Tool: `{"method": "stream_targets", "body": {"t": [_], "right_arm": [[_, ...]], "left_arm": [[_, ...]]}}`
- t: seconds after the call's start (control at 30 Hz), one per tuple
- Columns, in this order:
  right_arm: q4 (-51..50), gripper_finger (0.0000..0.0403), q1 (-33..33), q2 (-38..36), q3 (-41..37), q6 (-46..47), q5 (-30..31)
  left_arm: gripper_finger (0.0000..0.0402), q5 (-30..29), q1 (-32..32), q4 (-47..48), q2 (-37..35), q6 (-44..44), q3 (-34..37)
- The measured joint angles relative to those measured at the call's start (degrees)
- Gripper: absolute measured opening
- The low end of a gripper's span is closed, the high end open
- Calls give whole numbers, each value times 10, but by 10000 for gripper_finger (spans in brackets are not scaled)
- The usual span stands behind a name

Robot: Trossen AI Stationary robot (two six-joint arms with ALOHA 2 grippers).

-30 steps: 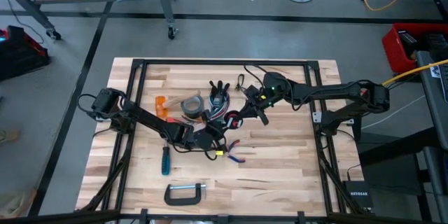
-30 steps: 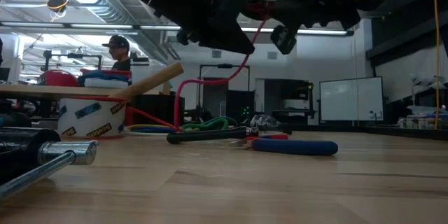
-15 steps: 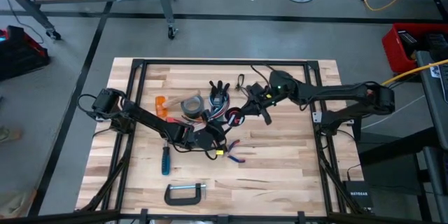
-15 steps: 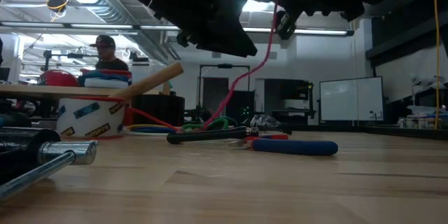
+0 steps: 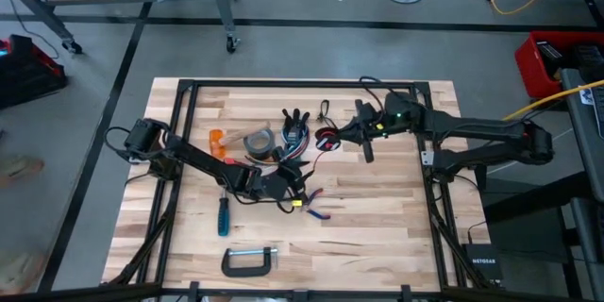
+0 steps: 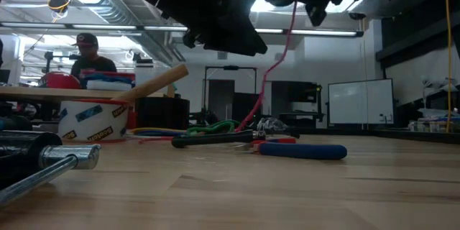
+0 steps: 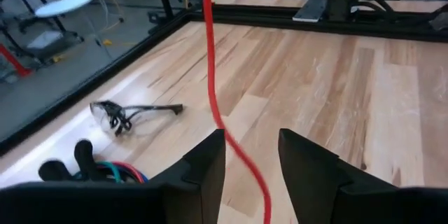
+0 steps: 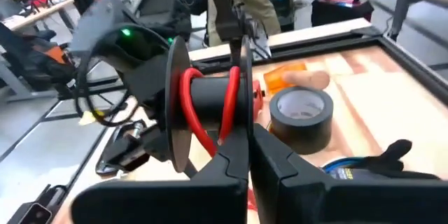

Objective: Coil cords
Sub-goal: Coil the red wire onto the black spool

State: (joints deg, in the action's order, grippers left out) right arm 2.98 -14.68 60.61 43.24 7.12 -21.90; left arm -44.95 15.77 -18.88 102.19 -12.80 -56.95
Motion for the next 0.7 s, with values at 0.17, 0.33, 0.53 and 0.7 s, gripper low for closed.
{"method": "stream_targets", "body": {"t": [0.17, 0.33, 0.53, 0.7], "right_arm": [[0, 1, 0, -27, 0, -1, 4], [2, 1, 0, -39, 0, -1, 4], [4, 1, 0, -39, 0, -8, 6], [4, 1, 0, -39, 0, -14, 20]], "left_arm": [[126, 51, -21, 2, 0, -32, 0], [126, 103, -41, -1, 0, -57, 0], [126, 190, -60, -13, 1, -96, 0], [126, 211, -66, -71, 25, -93, 0]]}}
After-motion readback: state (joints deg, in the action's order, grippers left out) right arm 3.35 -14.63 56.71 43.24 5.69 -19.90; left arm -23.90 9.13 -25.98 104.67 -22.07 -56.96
